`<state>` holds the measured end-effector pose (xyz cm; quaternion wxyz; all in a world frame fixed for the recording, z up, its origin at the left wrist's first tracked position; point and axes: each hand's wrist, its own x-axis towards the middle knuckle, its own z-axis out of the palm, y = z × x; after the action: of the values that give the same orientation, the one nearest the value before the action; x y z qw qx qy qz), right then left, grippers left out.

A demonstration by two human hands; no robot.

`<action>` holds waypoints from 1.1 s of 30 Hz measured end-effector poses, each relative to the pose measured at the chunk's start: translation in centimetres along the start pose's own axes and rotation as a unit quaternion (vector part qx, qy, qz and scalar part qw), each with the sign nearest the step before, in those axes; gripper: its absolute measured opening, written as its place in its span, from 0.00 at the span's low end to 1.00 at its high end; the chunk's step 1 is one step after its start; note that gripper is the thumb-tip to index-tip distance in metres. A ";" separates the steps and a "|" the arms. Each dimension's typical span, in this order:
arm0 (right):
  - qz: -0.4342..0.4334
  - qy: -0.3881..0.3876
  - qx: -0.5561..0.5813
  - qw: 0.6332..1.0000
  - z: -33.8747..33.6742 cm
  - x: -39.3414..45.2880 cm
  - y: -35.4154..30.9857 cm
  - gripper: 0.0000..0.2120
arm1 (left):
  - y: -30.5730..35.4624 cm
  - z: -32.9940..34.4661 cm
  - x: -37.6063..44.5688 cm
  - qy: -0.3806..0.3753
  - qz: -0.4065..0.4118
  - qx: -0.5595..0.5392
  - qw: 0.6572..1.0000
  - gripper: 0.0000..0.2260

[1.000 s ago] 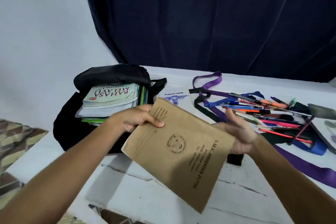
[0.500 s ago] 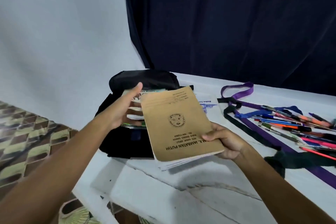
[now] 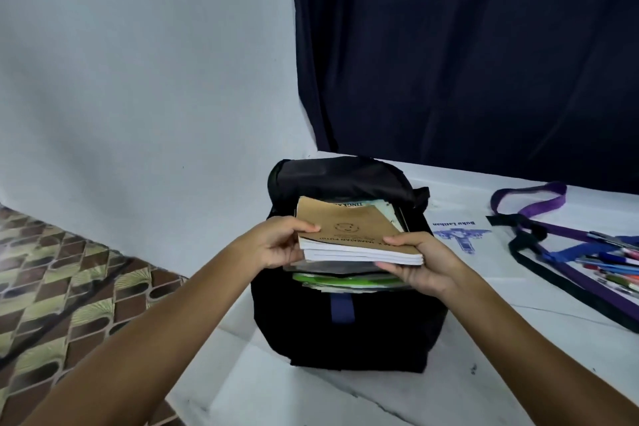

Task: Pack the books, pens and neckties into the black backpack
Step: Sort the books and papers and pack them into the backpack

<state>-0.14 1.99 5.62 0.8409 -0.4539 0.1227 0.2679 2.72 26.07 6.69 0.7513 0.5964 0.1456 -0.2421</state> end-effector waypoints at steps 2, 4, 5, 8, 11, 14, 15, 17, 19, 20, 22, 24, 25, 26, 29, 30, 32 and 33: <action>0.004 0.013 0.001 1.000 0.4 1.1 -0.6 0.14 | 0.7 -0.6 1.2 -0.002 -0.008 0.000 1.000 0.14; 0.006 0.022 0.001 1.000 0.6 1.7 -0.9 0.18 | 1.2 -1.2 2.1 -0.009 -0.012 -0.002 1.000 0.09; 0.007 0.025 0.001 1.000 0.7 1.9 -1.0 0.19 | 1.2 -1.5 2.3 -0.010 -0.013 0.001 1.000 0.07; 0.011 0.036 -0.025 0.999 0.8 2.3 -1.2 0.17 | 1.0 -2.0 2.9 -0.002 -0.017 0.002 1.000 0.05; -0.034 0.097 -0.195 0.975 0.8 2.5 -1.8 0.14 | 0.3 -2.2 3.3 0.005 -0.018 -0.022 1.000 0.09; -0.183 0.160 -0.498 0.832 1.1 1.2 -2.5 0.30 | -0.1 -2.2 3.6 0.004 -0.012 -0.051 0.999 0.11; -0.241 0.146 -0.563 0.777 1.7 0.4 -2.7 0.34 | -0.1 -2.2 3.7 0.003 -0.010 -0.061 0.998 0.10; -0.303 0.099 -0.635 0.704 3.3 -0.9 -2.6 0.39 | -0.1 -2.1 3.7 -0.003 -0.005 -0.068 0.998 0.08; -0.338 0.095 -0.607 0.713 4.5 -1.5 -1.7 0.36 | -0.1 -2.1 3.6 -0.009 -0.001 -0.065 0.998 0.08; -0.376 0.119 -0.539 0.744 4.8 -1.6 -1.2 0.30 | -0.1 -2.1 3.6 -0.009 0.000 -0.068 0.998 0.07; -0.442 0.195 -0.363 0.797 5.1 -1.8 0.0 0.19 | -0.2 -2.0 3.4 -0.004 0.000 -0.080 0.997 0.06; -0.430 0.246 -0.202 0.845 5.0 -2.4 0.9 0.21 | -0.3 -2.0 3.4 -0.005 0.002 -0.088 0.996 0.07; -0.394 0.254 -0.112 0.876 4.7 -2.7 1.1 0.25 | -0.3 -2.1 3.4 -0.008 0.003 -0.088 0.996 0.08; -0.345 0.249 -0.026 0.905 4.2 -3.0 1.3 0.27 | -0.4 -2.0 3.5 -0.010 0.004 -0.087 0.996 0.08; -0.178 0.178 0.104 0.962 3.2 -3.2 2.3 0.30 | -0.5 -2.0 3.4 -0.004 0.009 -0.077 0.997 0.07; -0.130 0.151 0.127 0.972 3.3 -3.1 2.9 0.32 | -0.6 -2.0 3.4 -0.004 0.011 -0.069 0.998 0.08; -0.071 0.099 0.161 0.979 4.0 -3.0 3.9 0.34 | -0.7 -2.0 3.4 -0.004 0.015 -0.052 0.999 0.08; -0.057 0.075 0.167 0.981 4.7 -2.9 4.3 0.33 | -0.8 -1.9 3.4 -0.003 0.018 -0.036 0.999 0.07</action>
<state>-5.10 6.80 6.51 0.9073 -0.3319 0.2025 0.1602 5.26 27.15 3.87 0.7767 0.5711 0.1410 -0.2253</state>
